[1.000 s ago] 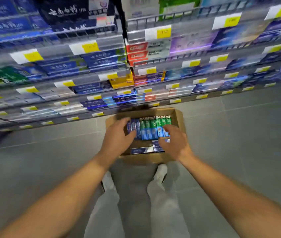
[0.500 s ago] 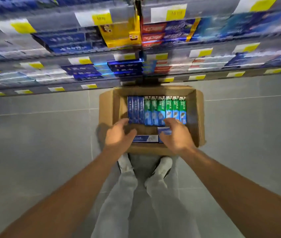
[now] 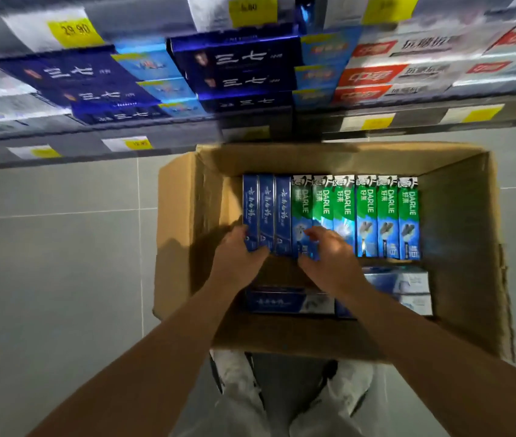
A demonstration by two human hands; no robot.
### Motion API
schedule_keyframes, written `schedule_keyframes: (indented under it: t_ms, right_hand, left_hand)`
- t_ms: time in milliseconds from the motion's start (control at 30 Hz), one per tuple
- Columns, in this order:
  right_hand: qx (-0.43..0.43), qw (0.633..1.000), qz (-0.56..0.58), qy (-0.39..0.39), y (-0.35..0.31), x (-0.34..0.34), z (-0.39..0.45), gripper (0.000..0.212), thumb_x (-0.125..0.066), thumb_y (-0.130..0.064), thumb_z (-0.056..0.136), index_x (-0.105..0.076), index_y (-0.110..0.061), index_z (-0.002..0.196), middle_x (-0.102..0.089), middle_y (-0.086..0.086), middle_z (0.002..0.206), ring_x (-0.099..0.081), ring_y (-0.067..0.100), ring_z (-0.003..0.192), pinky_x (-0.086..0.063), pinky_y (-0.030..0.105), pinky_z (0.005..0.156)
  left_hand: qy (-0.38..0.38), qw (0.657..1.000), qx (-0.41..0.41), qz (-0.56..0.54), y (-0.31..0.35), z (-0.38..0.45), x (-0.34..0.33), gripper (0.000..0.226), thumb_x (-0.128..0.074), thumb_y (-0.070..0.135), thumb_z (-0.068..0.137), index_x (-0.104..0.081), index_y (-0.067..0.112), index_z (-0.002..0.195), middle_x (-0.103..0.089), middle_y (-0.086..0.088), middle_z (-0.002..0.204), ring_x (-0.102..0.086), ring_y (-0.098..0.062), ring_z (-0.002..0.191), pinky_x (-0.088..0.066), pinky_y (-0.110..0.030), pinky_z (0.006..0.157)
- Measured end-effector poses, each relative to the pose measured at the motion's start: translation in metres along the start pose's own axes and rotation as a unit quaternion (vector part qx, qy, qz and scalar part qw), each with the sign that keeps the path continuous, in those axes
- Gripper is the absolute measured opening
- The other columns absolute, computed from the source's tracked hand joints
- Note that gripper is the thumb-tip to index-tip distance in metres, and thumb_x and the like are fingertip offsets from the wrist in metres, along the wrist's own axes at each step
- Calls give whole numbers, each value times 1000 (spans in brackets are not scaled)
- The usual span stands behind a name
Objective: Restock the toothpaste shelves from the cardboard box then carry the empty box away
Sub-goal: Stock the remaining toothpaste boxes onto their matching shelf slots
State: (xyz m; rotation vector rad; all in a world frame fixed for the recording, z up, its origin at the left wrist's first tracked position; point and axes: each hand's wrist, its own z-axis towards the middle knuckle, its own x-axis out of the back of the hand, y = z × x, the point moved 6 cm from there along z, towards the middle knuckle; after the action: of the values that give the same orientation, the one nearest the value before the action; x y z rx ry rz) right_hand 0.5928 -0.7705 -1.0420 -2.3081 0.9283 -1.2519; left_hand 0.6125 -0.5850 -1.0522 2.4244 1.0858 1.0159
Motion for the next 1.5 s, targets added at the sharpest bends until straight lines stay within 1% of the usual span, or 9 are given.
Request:
schedule_keyframes:
  t_ms: [200, 533, 667, 800, 933, 1100, 1200, 1367, 1500]
  right_hand:
    - [0, 1000, 7, -4, 31, -39, 60, 52, -66, -21, 85, -52, -12, 134, -57, 9, 128, -56, 26, 113, -43, 29, 89]
    - [96, 993, 17, 74, 21, -40, 104, 39, -68, -9, 80, -63, -7, 119, -62, 14, 115, -57, 27, 105, -27, 11, 80]
    - [117, 990, 6, 80, 17, -36, 107, 37, -68, -11, 80, -64, -10, 116, -62, 11, 112, -58, 24, 102, -33, 19, 78]
    - [132, 987, 35, 79, 12, -32, 107, 34, -68, -12, 82, -64, -13, 116, -63, 7, 112, -59, 20, 100, -41, 24, 81]
    - [134, 986, 95, 36, 3, -31, 101, 24, -61, -18, 91, -64, -18, 114, -66, -3, 104, -63, 14, 86, -50, 30, 79]
    - [115, 980, 161, -12, 11, -24, 92, 20, -52, -34, 97, -63, -23, 110, -66, -7, 100, -61, 7, 90, -50, 30, 81]
    - [111, 988, 96, -47, 19, -28, 90, 29, -60, -36, 93, -60, -25, 120, -64, -8, 102, -61, 5, 88, -50, 25, 78]
    - [91, 991, 89, -39, 44, -16, 93, 22, -60, -29, 93, -66, -22, 114, -69, -5, 102, -65, 10, 89, -50, 27, 76]
    - [50, 993, 110, -8, 77, -6, 90, 15, -60, -22, 93, -67, -20, 107, -70, 0, 96, -65, 17, 88, -50, 33, 76]
  left_hand:
    - [35, 999, 22, 4, -44, 73, -26, 54, -69, 27, 87, -46, 16, 135, -55, -1, 129, -54, -18, 117, -45, -29, 93]
    - [113, 985, 24, 126, -49, 115, -37, 51, -76, 31, 81, -55, 5, 120, -62, -12, 119, -61, -25, 106, -51, -32, 80]
    - [105, 991, 62, 57, -50, 97, -30, 51, -77, 21, 81, -52, 9, 124, -62, -7, 121, -61, -22, 110, -44, -24, 77]
    - [21, 993, 9, -118, -43, 88, -28, 47, -83, 8, 70, -56, 17, 108, -67, 2, 105, -66, -19, 97, -55, -30, 78]
    - [-83, 958, -24, -272, -22, 78, -34, 38, -75, 3, 78, -61, 21, 108, -72, -3, 105, -70, -21, 97, -58, -43, 83]
    - [-35, 909, 19, -415, -11, 85, -34, 34, -70, 12, 87, -57, 11, 118, -72, -8, 106, -72, -24, 94, -58, -43, 83]
    - [-6, 918, 22, -396, -6, 84, -36, 29, -70, 18, 87, -60, 11, 113, -73, -7, 104, -72, -19, 87, -58, -30, 69]
    - [10, 964, 11, -265, -9, 81, -32, 40, -69, 38, 86, -58, 14, 116, -68, -1, 107, -65, -15, 93, -53, -30, 73]
    - [8, 986, 11, -166, -31, 82, -37, 37, -67, 29, 89, -52, 14, 119, -61, 3, 101, -59, -8, 83, -48, -22, 63]
